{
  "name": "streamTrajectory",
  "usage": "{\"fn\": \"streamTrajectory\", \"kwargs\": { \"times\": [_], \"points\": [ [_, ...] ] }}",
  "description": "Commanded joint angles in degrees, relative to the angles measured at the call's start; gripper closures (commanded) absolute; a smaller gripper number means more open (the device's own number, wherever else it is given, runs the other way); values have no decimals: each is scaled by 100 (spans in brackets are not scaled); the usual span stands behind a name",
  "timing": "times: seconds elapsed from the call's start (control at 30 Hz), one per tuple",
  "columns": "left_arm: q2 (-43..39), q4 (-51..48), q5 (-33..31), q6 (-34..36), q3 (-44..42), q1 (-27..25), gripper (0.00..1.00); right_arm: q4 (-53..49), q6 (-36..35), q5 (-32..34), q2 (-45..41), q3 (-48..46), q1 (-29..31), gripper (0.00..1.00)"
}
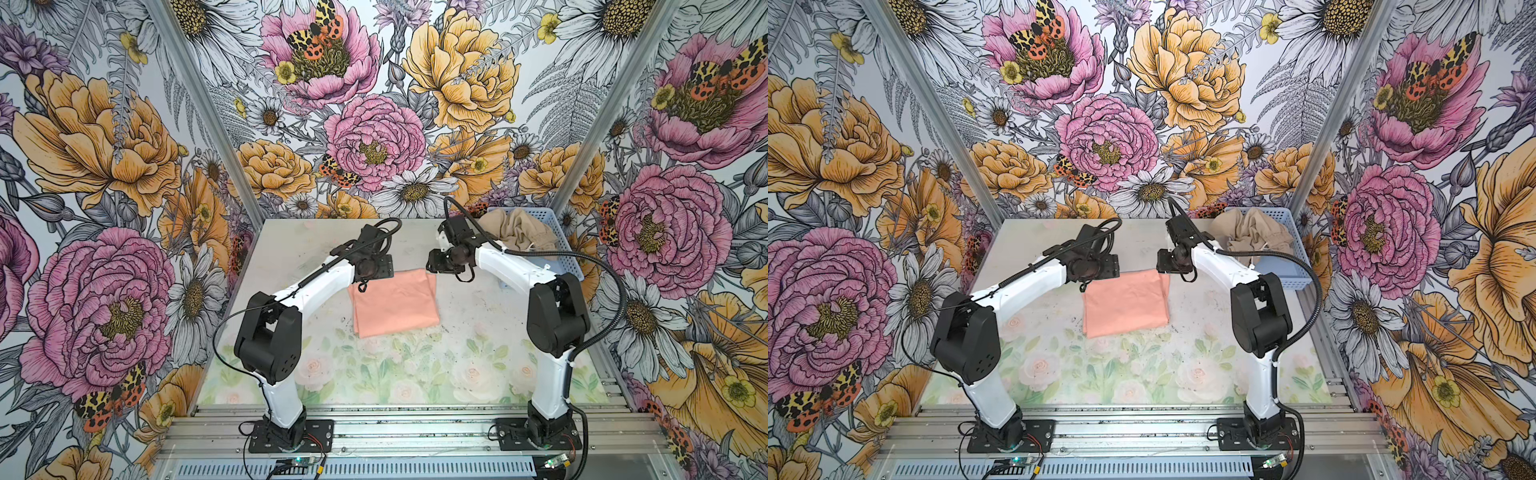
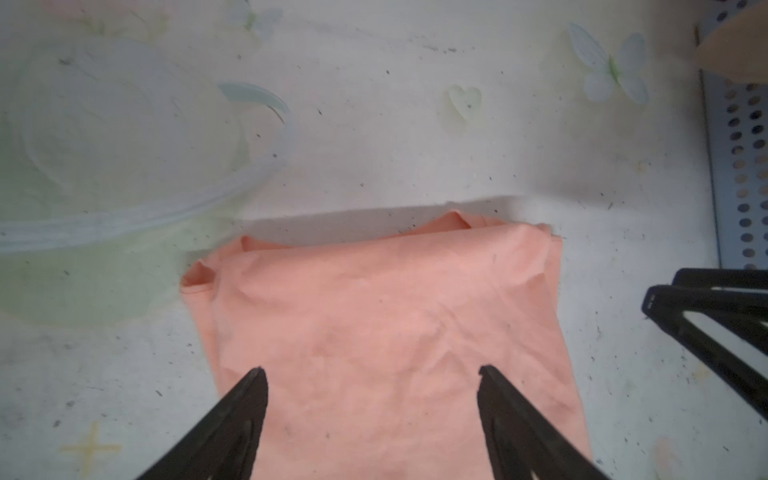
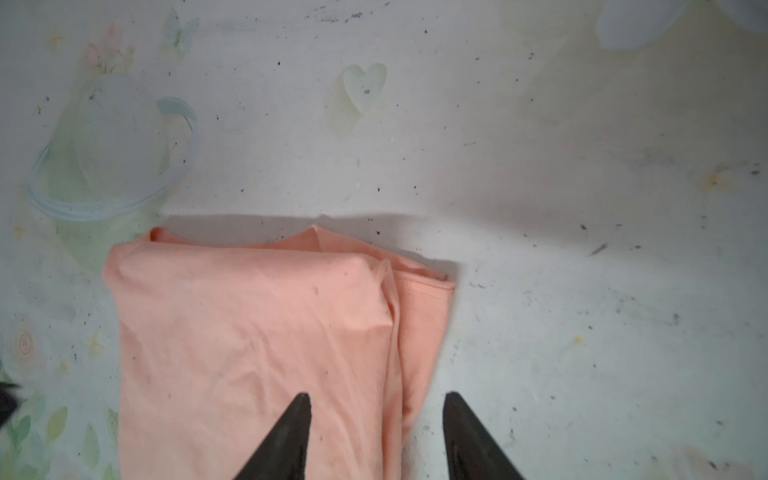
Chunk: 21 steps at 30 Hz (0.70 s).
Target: Fold and stack the mixed laundry pile
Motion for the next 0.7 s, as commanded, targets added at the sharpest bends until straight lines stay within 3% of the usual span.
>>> {"fn": "streamTrajectory", "kwargs": {
  "times": [0.0, 0.2, 0.37, 0.5, 0.67],
  "points": [
    [479, -308, -146, -563, 21, -356, 16, 61, -78, 251, -537, -441, -103, 44],
    [1211, -539, -52, -892, 379, -905, 11, 60, -144, 307, -1253, -1255, -290, 41],
    [1508, -713, 106, -996, 154, -1099, 11, 66, -159, 324, -1627, -1628, -391, 40],
    [1525, -899, -167, -771, -118, -1002, 11, 70, -139, 250, -1751, -1725, -387, 39],
    [1299, -1017, -420, 29, -550, -350, 10, 68, -81, 141, -1926, -1749, -393, 39]
  ]
}}
